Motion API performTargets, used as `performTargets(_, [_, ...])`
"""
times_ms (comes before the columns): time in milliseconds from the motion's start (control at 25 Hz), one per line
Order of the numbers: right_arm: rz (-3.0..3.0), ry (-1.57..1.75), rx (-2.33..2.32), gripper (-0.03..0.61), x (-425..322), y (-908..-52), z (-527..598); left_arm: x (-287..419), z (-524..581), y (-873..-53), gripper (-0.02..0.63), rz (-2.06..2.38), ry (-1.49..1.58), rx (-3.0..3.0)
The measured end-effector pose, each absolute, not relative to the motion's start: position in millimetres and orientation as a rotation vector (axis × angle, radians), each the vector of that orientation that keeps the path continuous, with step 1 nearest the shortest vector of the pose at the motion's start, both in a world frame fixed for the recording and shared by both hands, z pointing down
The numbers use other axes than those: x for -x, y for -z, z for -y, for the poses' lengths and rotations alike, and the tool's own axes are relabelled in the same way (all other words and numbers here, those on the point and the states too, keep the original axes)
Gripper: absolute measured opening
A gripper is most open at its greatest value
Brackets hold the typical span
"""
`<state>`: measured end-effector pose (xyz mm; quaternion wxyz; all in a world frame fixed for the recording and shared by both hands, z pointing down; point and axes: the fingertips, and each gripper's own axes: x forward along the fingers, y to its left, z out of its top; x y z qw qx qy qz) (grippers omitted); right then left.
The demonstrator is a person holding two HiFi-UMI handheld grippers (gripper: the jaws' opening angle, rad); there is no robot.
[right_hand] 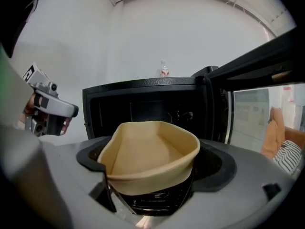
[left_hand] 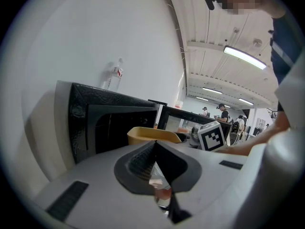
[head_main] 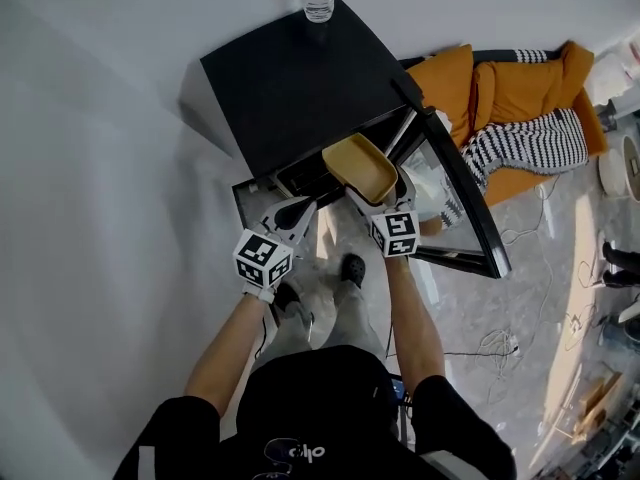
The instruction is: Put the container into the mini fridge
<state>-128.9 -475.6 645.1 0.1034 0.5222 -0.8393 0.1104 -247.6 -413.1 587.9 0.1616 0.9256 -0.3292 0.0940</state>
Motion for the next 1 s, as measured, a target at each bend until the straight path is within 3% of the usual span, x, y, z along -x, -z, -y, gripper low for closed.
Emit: performTargets(1000, [2.569,-0.237,-1.525,0.531,171.1,-669.8,556.6,255.7,450.0,-628.4,0.008,1.098,-0.195,-2.602])
